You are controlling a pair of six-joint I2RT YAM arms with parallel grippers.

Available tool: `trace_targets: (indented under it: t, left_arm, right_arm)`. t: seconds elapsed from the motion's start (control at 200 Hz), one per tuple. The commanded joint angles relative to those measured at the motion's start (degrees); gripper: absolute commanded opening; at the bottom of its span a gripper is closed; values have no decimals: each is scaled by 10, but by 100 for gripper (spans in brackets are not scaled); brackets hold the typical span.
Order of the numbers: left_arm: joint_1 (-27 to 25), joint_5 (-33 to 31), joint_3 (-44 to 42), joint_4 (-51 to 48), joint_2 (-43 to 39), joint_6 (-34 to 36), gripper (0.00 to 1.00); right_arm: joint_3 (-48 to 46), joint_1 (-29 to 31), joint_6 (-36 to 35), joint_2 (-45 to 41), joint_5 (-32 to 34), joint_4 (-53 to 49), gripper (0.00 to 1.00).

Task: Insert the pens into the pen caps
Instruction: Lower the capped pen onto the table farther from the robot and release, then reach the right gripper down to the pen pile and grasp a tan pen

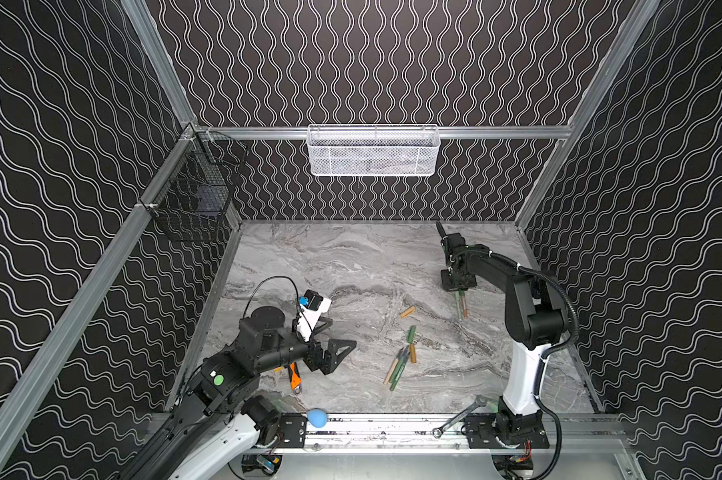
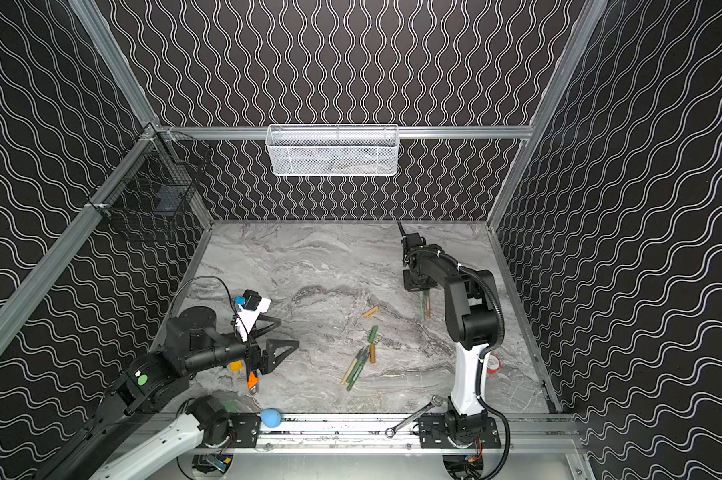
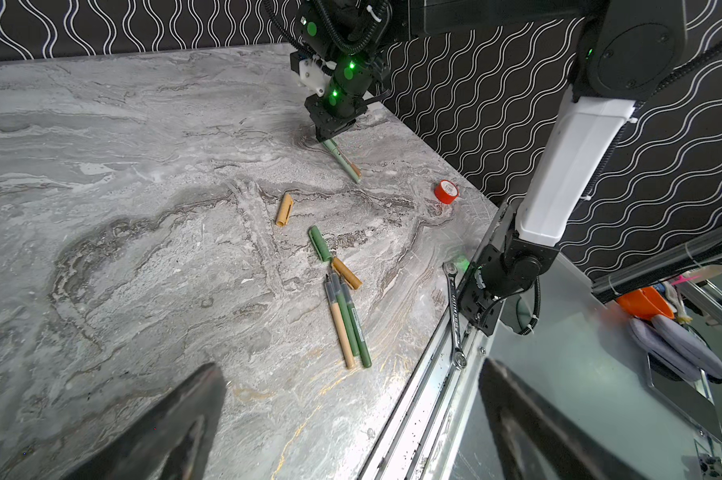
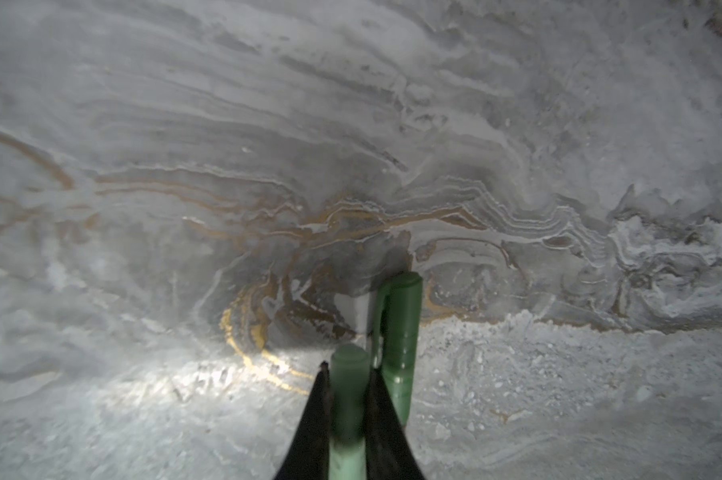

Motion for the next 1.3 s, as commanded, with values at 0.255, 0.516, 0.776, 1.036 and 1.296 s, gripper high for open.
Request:
trace_targets:
  t: [0.255, 0.516, 0.776, 1.036, 1.296]
  left_arm:
    - [0, -12, 1, 4, -3, 11, 99]
    - [0, -33, 4, -2, -4, 11, 99]
    - [0, -60, 4, -7, -10, 8, 99]
    - [0, -106, 9, -20, -24, 8, 99]
    - [2, -125, 6, -21, -47, 5, 99]
  right_arm:
    - [19, 7, -1, -41, 1, -35, 44]
    - [-79, 44, 15, -154, -139, 18, 54]
    - [-207, 177, 83, -244, -221, 74, 56]
    - [-291, 308, 185, -265, -291, 138, 56]
    - [-319, 336, 225, -266, -284, 144, 54]
